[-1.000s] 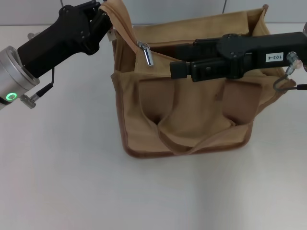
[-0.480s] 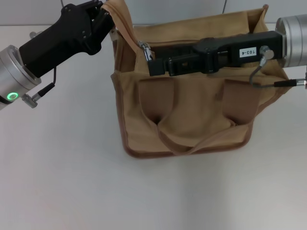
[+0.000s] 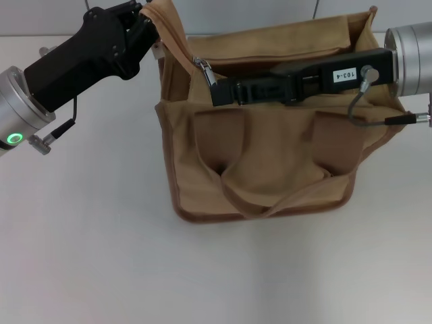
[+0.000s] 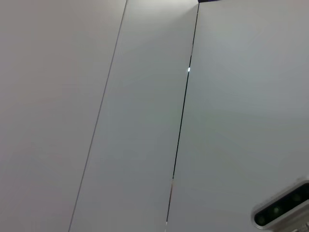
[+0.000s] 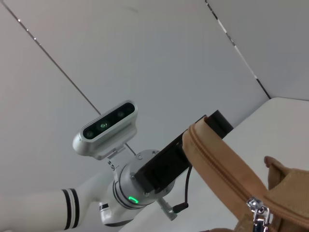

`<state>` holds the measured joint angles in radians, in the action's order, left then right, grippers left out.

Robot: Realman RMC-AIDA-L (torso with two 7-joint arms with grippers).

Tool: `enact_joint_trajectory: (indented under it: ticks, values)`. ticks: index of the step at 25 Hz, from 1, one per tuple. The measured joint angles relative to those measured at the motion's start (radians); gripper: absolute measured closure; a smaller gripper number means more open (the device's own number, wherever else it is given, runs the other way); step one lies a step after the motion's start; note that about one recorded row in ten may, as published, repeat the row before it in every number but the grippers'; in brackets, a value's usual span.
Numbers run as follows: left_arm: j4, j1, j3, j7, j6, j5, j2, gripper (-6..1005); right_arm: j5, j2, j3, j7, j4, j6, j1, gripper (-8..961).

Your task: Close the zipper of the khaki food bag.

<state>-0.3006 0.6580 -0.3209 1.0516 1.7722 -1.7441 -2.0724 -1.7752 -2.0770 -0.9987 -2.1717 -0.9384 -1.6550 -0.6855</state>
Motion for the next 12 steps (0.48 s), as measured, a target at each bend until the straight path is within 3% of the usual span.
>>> enact_joint_trajectory:
  ticks: [12]
  values:
    - [0.002,0.0,0.0,0.001,0.013,0.0,0.0,972,-0.004,0.0,-0.01,-0.005,-0.004,0.055,-0.008,510]
